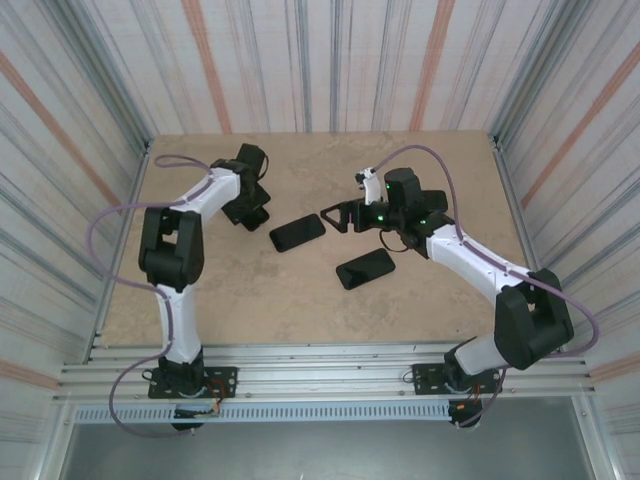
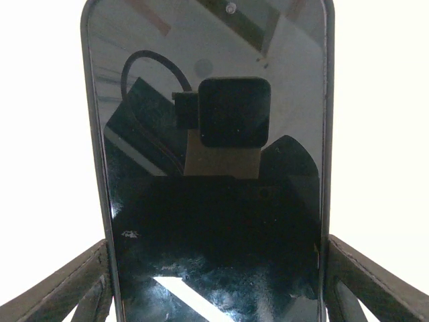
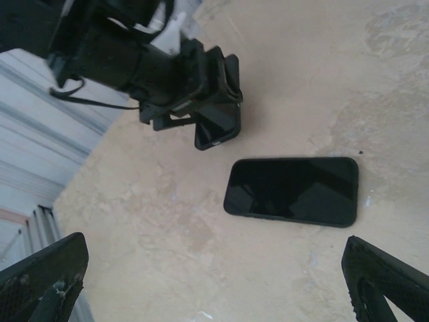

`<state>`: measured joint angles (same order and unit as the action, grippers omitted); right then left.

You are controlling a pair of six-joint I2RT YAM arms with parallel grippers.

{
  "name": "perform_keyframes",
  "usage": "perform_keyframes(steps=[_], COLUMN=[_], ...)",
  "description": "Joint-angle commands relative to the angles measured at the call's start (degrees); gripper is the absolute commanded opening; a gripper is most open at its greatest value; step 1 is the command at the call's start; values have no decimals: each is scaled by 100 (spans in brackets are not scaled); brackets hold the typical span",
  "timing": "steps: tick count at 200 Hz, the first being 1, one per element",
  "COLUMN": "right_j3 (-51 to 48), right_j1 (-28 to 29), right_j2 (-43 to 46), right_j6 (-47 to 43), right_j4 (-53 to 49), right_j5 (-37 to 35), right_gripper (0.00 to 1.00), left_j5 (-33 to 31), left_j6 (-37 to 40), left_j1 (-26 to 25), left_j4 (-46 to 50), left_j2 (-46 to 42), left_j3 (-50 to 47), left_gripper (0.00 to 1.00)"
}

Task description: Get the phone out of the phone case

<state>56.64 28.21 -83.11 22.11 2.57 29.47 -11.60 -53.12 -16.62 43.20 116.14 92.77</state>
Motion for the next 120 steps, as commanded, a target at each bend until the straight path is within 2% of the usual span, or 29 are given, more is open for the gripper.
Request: perform_keyframes(steps=[1,35,120], right_j3=[-103,-51,421], right_j1=[116,353,751], right_j2=[-227,-590,-1601], right_j6=[577,1099,2223], right_j4=[515,997,2131], right_j5=[163,13,-47], right_gripper=[100,96,73], left_j5=[-30,12,94], left_j6=[452,814,1033], left_j1=[-82,-379,-1142], left_j4=[-227,-342,-637], left_j2=[-766,-1282,-1996], left_j3=[-159,-310,-427], left_gripper=[63,63,63])
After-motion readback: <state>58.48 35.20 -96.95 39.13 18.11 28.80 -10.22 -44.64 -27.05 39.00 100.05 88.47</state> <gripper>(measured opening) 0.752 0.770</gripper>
